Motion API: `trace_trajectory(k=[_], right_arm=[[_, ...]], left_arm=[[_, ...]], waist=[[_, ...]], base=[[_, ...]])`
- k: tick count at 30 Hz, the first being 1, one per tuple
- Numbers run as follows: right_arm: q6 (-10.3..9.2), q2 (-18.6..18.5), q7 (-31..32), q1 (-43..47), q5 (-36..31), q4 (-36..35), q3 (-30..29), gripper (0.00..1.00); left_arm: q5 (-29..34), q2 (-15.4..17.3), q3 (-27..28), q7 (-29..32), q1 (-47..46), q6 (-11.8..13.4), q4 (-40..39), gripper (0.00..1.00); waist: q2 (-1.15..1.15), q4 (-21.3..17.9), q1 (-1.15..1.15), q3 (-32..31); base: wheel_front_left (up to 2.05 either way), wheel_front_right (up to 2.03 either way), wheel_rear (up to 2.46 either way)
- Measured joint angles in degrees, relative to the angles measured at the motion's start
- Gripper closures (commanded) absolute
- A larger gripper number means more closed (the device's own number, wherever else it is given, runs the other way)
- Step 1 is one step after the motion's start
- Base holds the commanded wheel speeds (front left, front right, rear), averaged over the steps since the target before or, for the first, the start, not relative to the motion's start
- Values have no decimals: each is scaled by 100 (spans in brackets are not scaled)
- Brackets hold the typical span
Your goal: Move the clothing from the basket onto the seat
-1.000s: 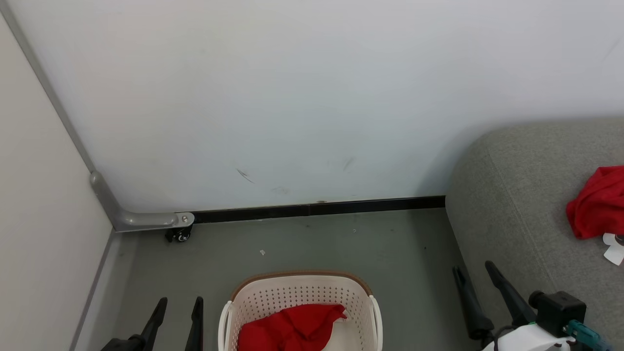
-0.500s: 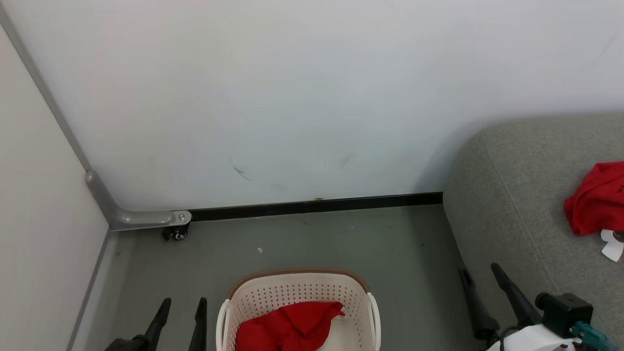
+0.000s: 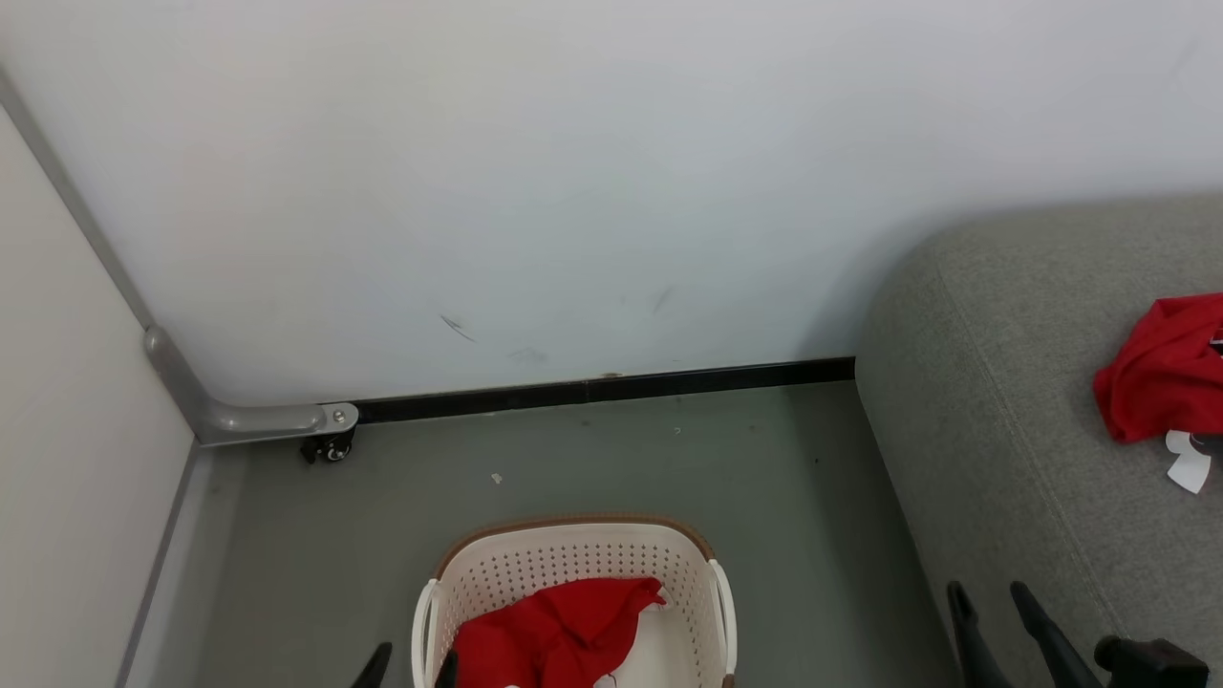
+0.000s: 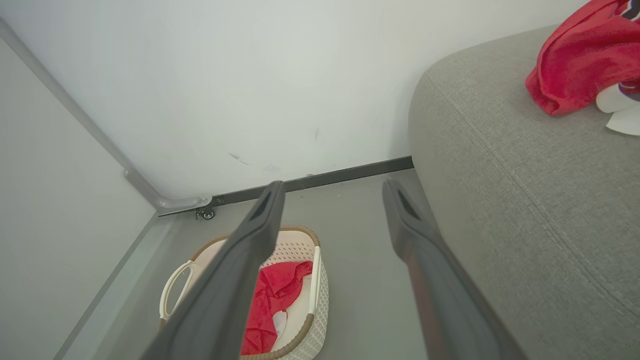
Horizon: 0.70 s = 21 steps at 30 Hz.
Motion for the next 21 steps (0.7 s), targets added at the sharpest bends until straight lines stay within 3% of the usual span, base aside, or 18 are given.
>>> trace_trajectory(k=[10,21], right_arm=[[0,16,0,416,-5,-148,-316,0],[0,29,0,470,-29,-467,-59,0]], left_arm=[[454,2,-337,1,70,-60,675,0],[602,5,-595,1,-380,-163,1191,0]], waist=[[0,-153,0,213],[0,-373,0,591]], base=[[0,0,0],[0,0,0]])
